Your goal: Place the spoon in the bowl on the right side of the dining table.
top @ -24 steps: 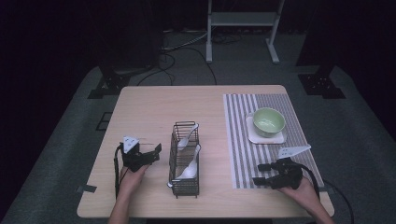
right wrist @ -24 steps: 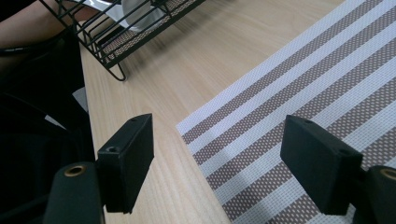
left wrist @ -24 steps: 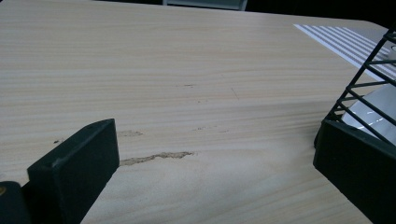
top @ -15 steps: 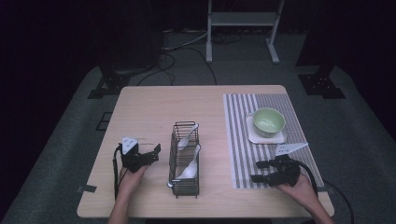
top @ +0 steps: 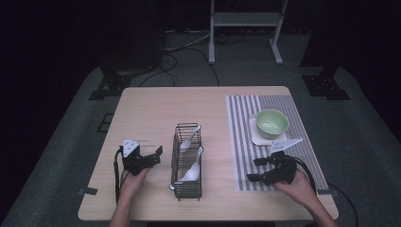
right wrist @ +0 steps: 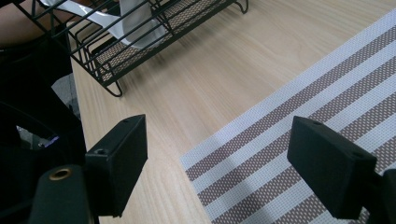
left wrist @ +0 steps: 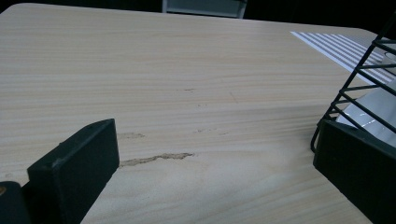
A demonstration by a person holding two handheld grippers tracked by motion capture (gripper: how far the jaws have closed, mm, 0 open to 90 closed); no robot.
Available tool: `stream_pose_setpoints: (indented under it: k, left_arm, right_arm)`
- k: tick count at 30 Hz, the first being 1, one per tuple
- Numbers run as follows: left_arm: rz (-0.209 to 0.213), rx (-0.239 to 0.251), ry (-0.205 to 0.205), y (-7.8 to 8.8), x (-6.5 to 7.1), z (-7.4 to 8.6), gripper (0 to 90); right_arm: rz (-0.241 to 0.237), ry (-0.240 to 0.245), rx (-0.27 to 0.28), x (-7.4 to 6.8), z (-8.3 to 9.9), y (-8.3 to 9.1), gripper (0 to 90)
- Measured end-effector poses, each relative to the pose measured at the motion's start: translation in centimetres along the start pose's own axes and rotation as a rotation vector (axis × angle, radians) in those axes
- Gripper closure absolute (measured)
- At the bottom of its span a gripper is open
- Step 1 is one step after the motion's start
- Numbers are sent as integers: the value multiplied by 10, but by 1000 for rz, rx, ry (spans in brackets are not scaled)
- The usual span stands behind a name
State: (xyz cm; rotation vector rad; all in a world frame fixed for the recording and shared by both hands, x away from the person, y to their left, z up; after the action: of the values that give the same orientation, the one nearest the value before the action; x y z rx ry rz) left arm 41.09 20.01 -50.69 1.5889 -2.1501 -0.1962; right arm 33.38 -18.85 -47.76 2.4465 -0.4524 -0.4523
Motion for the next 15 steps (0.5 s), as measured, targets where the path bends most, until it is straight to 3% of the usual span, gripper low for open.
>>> stream_pose_setpoints:
  k: [15]
  left_arm:
    - [-3, -3, -14, 0, 1, 0, 0]
  right_arm:
    - [-24, 16, -6, -3, -21, -1, 191]
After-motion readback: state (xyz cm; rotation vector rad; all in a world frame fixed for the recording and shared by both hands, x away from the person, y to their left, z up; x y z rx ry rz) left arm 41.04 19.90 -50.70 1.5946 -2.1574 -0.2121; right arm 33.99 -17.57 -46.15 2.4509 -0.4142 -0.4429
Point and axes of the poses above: each handheld gripper's, and its own axes: y roughly backward along the jaws, z roughly out of its underside, x roughly to its right, the point moved 8 cm from there along -y, roughly forward along the jaws, and after that the axes turned 9 degrees about y, right-handed, at the moved point
